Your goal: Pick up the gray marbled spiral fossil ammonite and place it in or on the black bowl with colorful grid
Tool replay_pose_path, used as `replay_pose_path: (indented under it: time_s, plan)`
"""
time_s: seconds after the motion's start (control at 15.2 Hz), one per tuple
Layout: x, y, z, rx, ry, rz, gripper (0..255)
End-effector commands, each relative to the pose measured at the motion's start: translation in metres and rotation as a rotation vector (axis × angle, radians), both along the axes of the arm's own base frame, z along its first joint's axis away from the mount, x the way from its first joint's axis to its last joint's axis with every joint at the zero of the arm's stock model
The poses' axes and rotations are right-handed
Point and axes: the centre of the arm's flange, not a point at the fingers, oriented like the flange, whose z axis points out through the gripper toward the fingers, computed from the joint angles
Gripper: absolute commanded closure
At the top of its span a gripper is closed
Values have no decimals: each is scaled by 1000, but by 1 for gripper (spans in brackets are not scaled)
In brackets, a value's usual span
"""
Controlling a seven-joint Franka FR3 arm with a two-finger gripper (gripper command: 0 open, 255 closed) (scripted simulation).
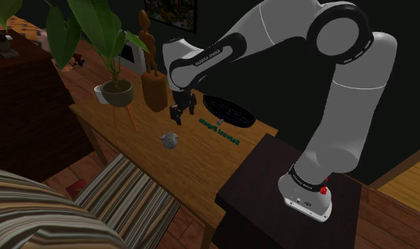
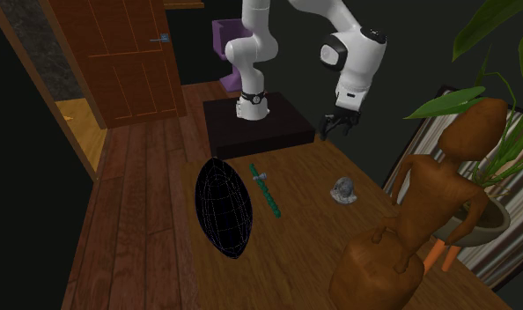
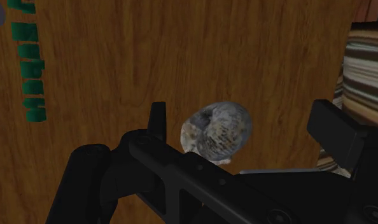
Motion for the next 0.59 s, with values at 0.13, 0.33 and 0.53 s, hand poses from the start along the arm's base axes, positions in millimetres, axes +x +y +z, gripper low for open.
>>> replay_pose_path:
  time_s: [0.13, 0.33, 0.53]
  plan:
    - [33, 18, -42, -12, 20, 0, 0]
    - [56, 31, -74, -21, 35, 0, 0]
    - [79, 44, -107, -30, 49, 0, 0]
